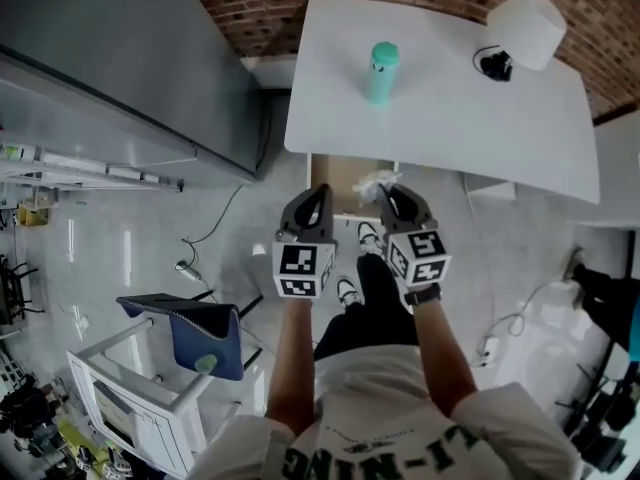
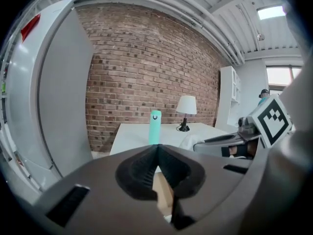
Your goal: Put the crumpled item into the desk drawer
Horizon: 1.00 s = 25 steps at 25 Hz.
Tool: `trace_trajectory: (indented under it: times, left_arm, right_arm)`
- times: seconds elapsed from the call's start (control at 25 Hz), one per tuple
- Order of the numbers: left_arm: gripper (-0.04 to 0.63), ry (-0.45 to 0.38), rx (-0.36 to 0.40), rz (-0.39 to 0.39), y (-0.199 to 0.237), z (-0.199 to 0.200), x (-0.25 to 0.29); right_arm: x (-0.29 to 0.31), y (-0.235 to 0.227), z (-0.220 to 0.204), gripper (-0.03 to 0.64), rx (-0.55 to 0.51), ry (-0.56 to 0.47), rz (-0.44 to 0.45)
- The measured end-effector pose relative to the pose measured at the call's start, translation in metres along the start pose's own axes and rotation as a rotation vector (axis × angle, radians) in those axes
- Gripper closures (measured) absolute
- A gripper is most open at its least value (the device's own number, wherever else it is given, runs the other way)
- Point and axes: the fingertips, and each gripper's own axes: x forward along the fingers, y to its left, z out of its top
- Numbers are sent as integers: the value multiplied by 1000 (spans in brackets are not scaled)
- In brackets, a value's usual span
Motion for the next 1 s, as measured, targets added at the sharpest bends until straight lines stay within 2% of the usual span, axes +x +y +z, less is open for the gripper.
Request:
trace_trajectory:
  times: [0.32, 0.48, 0.56, 0.64, 0.72, 0.84, 1.0]
  left_arm:
    - [600, 2, -13, 3, 22, -44, 44]
    - [600, 18, -55, 3, 28, -78, 54]
    - [600, -27, -50, 9, 37, -82, 67]
    - [600, -92, -7, 13, 45, -86, 79]
    - [600, -121, 19, 23, 49, -96, 87]
    - [600, -120, -28, 22, 54, -118, 98]
    - [600, -114, -71, -9, 53, -145, 113]
  right_arm:
    - [52, -26, -59, 589, -46, 107, 15]
    - [66, -32, -96, 589, -60, 175, 40]
    - [82, -37, -109, 589, -76, 204, 53]
    - [98, -43, -131, 589, -89, 241, 53]
    - [109, -52, -161, 589, -102, 294, 46]
    - [124, -62, -193, 589, -111, 360, 41]
    - [150, -68, -214, 589, -129, 401, 58]
